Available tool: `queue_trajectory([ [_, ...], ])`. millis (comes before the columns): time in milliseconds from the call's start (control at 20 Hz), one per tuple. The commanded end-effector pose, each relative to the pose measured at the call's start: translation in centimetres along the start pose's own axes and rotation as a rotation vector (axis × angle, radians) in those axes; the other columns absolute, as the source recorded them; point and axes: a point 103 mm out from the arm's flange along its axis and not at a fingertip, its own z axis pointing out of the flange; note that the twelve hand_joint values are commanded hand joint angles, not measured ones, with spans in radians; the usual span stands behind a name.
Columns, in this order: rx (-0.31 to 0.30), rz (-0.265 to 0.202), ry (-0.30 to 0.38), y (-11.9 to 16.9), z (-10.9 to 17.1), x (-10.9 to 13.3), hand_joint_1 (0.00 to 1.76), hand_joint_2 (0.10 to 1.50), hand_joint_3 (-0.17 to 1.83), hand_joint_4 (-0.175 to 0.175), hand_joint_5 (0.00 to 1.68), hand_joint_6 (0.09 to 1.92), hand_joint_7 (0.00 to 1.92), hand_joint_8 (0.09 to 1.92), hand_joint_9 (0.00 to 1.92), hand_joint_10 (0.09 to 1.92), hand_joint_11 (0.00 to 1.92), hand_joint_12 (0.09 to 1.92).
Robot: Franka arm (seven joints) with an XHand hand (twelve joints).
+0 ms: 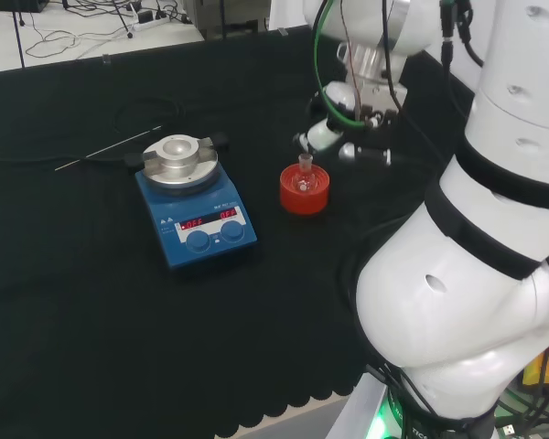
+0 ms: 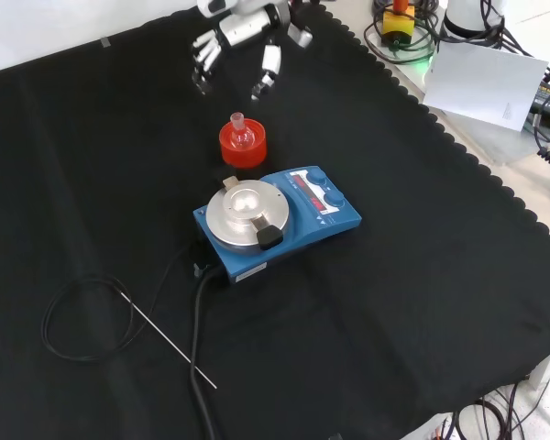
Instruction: Pick up the round-bottom flask.
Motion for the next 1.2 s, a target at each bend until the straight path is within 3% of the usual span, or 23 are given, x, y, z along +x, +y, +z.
queue_trajectory([
  [50,0.043,0.01,0.03,-0.1,4.0,-1.2,0.85,0.62,0.58,-0.008,0.55,0.35,0.27,0.71,0.45,0.71,0.03,1.44],
  [400,0.023,0.019,0.045,0.0,4.8,-1.8,0.87,0.59,0.58,-0.008,0.53,0.34,0.28,0.71,0.46,0.71,0.05,1.44],
  [650,-0.061,0.013,0.042,0.2,5.2,-1.6,0.91,0.57,0.58,-0.01,0.58,0.37,0.28,0.71,0.46,0.71,0.08,1.44],
  [1200,-0.058,0.008,0.037,1.9,5.8,-1.3,0.95,0.55,0.62,-0.011,0.63,0.51,0.29,0.72,0.48,0.69,0.13,1.41],
])
